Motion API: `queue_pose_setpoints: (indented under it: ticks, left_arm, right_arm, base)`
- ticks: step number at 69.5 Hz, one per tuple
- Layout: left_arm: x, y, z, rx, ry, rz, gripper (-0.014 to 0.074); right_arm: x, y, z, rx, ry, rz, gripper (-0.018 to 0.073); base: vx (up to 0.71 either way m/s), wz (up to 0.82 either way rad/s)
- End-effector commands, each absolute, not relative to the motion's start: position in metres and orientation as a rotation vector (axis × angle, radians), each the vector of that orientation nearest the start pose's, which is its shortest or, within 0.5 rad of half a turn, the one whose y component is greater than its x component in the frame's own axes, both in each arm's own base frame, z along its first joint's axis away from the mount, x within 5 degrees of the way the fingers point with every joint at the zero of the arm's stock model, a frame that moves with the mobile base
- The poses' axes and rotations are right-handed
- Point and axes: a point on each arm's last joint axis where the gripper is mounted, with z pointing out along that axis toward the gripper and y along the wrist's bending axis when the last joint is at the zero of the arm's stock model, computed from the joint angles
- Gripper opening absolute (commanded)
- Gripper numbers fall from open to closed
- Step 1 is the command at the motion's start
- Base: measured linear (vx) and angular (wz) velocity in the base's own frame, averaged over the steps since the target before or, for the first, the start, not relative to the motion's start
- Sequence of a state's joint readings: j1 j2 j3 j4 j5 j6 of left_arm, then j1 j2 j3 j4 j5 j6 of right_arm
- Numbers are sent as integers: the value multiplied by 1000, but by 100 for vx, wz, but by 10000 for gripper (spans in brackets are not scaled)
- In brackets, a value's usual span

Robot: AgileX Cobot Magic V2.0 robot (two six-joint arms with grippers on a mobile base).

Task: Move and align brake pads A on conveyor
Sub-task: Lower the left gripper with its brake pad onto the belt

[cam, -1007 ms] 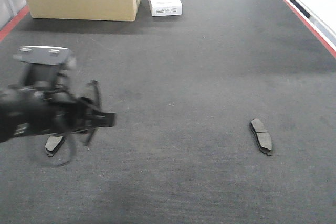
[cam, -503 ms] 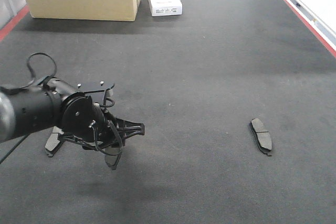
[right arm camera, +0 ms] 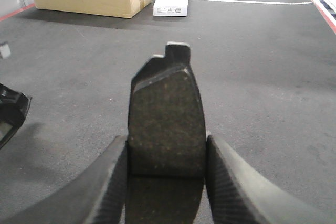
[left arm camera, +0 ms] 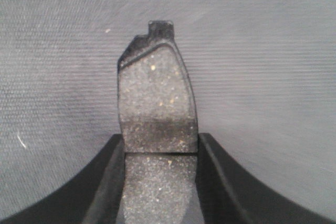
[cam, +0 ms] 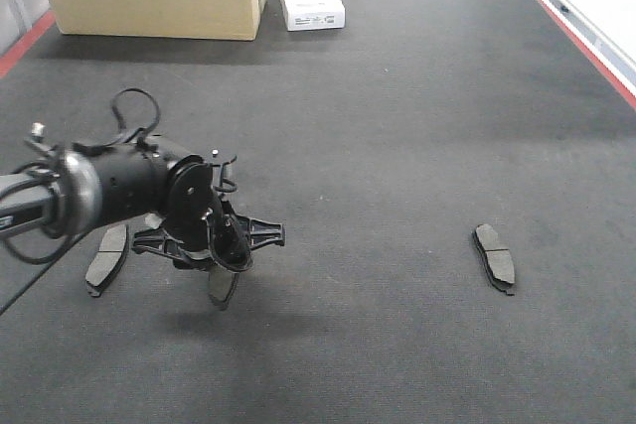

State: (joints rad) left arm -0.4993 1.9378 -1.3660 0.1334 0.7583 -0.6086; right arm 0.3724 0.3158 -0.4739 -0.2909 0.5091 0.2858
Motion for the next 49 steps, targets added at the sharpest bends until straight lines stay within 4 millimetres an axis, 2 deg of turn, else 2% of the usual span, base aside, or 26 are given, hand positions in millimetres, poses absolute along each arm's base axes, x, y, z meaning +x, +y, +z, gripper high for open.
queue_pose_setpoints:
  ticks: [1, 18, 33, 41, 49]
  left_arm:
    - [366, -182, 218, -44, 2707, -151, 164]
    - [376, -179, 214, -52, 2704, -147, 309]
    - [379, -180, 217, 78, 2710, -106, 413]
    - [380, -181, 228, 85, 2700, -104, 424]
    - [375, -181, 255, 83, 2649, -139, 422]
  right_arm:
    - [69, 15, 325, -226, 1689, 167, -4]
    - [69, 15, 325, -226, 1689, 167, -4]
    - [69, 15, 325, -226, 1689, 167, -4]
    - [69, 15, 325, -226, 1689, 167, -4]
    - [69, 15, 325, -226, 1689, 167, -4]
  base:
    - [0, 0]
    - [0, 0]
    - [0, 0]
    - [0, 0]
    - [0, 0]
